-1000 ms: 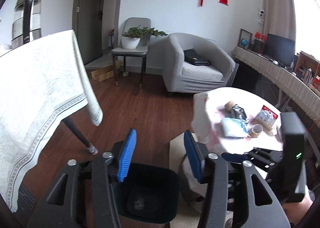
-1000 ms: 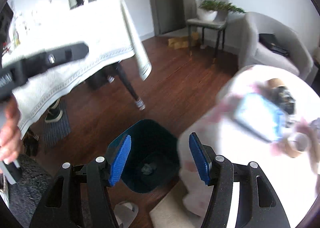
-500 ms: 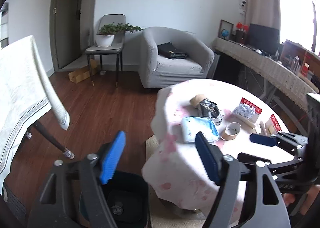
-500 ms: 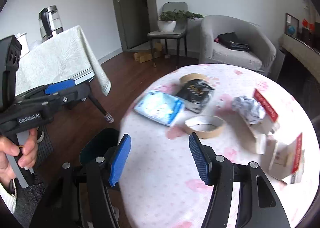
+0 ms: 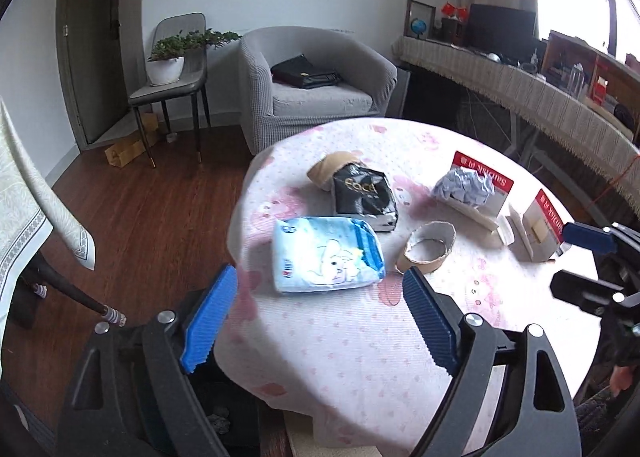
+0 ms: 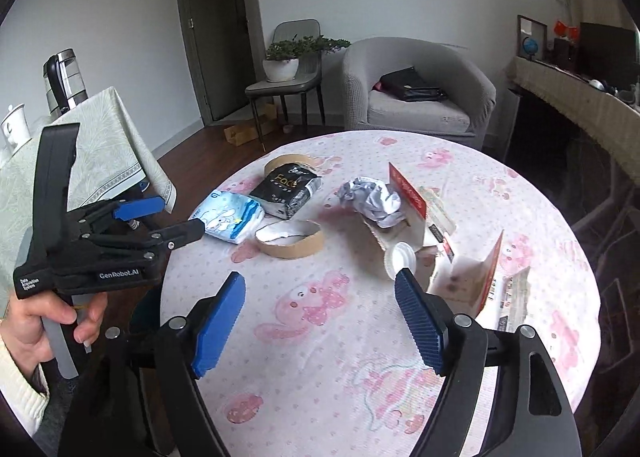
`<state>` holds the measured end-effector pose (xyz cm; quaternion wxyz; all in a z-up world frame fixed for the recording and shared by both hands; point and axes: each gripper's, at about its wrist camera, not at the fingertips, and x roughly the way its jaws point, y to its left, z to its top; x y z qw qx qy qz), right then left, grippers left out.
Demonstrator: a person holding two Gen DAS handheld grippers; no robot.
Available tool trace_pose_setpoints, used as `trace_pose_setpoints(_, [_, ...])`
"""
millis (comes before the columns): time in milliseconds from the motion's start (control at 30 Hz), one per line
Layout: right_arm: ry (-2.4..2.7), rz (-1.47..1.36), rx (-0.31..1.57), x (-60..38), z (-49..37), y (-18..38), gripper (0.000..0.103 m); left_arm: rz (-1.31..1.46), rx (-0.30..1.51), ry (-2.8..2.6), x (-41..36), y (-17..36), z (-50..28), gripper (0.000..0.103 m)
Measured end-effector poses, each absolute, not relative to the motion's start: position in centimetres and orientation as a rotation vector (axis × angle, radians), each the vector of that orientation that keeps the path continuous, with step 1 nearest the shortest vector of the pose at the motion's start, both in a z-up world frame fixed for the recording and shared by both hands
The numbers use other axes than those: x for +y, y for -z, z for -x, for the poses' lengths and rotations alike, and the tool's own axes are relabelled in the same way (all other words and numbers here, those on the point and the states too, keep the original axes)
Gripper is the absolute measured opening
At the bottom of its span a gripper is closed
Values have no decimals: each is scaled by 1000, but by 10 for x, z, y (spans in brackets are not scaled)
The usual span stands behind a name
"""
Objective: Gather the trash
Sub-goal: 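Move the left tool to the blue wipes pack and close on it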
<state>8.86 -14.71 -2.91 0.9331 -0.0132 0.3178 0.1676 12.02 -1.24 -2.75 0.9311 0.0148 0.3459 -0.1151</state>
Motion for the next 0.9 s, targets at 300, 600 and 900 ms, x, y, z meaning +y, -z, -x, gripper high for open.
trace_pose_setpoints(300, [-293, -11, 662, -181, -87, 34, 80, -27, 751, 203, -25, 48, -141, 90])
trace_pose_setpoints(600, [-236, -58, 680, -207, -91, 41, 80, -12, 774, 190, -24, 55, -154, 91])
trace_pose_setpoints(900, [-161, -31, 706, -213, -110, 51, 80, -15, 782, 169, -29, 61, -165, 91])
